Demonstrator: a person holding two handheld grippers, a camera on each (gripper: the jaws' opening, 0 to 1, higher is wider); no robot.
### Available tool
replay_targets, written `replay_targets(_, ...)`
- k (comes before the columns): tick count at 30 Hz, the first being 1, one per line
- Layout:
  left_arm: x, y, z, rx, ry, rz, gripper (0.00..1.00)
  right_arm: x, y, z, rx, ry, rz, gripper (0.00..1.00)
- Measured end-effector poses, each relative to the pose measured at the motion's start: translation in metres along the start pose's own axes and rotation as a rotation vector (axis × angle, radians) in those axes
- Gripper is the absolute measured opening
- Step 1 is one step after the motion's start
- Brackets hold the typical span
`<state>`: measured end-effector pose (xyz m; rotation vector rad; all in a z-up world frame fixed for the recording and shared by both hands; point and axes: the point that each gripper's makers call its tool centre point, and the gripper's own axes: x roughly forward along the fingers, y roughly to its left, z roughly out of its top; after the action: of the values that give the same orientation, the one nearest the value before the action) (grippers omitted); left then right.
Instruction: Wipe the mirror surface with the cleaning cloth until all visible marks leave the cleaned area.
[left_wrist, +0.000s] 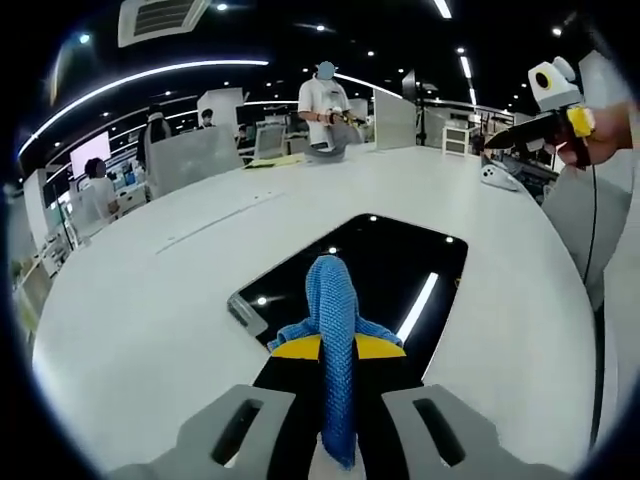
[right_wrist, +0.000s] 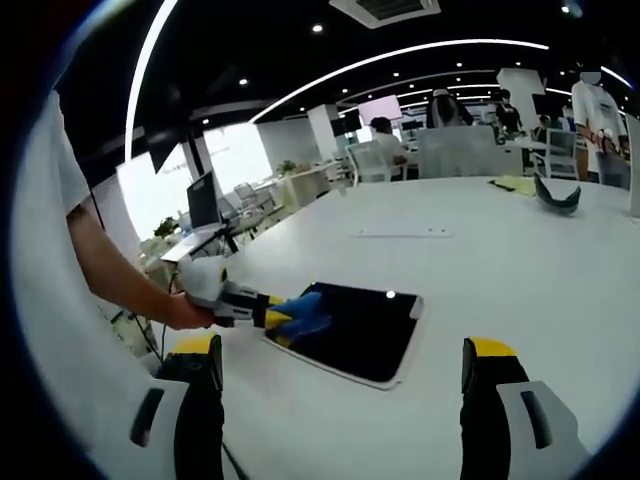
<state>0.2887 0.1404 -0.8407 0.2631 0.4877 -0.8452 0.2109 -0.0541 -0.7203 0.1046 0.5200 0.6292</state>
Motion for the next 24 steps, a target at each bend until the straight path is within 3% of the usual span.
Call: replay_targets(24, -0.017, -0.006, -0.010, -0.035, -0.018, -0.002, 0.08, 0.000, 0.004, 0.002, 0.005, -0.004, 0.007, 1.00)
